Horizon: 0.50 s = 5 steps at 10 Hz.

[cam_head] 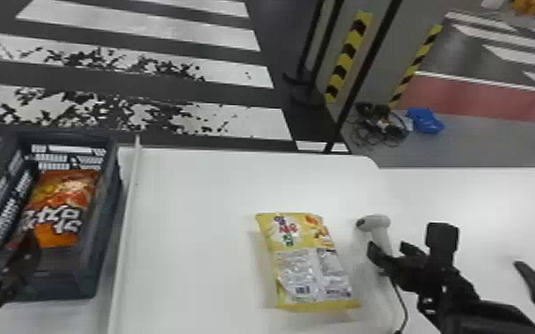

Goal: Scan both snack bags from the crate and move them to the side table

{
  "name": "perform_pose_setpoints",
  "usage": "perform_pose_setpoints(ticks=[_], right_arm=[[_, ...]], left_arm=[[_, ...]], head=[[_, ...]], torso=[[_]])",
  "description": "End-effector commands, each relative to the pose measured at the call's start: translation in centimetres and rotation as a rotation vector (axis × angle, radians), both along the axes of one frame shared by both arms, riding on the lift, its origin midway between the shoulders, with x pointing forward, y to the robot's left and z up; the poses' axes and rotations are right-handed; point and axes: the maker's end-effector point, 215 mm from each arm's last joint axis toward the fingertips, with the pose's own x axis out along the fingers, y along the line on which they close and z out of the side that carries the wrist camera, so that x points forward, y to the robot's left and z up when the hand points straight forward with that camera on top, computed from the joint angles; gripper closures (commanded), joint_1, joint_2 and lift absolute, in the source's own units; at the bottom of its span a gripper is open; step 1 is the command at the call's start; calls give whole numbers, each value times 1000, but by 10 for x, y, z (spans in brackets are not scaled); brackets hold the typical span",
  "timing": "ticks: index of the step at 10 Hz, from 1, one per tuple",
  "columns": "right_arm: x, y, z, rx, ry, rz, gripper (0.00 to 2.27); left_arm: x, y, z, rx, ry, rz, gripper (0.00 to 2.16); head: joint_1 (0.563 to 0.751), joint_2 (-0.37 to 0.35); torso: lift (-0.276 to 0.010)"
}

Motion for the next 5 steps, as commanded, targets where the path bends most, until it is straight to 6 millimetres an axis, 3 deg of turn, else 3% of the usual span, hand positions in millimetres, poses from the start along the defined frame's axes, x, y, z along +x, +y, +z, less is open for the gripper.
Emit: perform_pose_setpoints(ticks=[1, 2, 5], right_arm=[[-6, 6, 24, -6, -34, 3, 171], [-14, 17, 37, 28, -41, 7, 171], [-44, 75, 40, 326, 37, 86, 171]], left_arm=[[0, 0, -1, 1, 2, -1, 100], [0, 0, 0, 1, 1, -1, 100], [0, 0, -1, 0, 2, 0, 100]], head=[[695, -295], [695, -294], [695, -254]], torso=[[-99], [-99], [-99]])
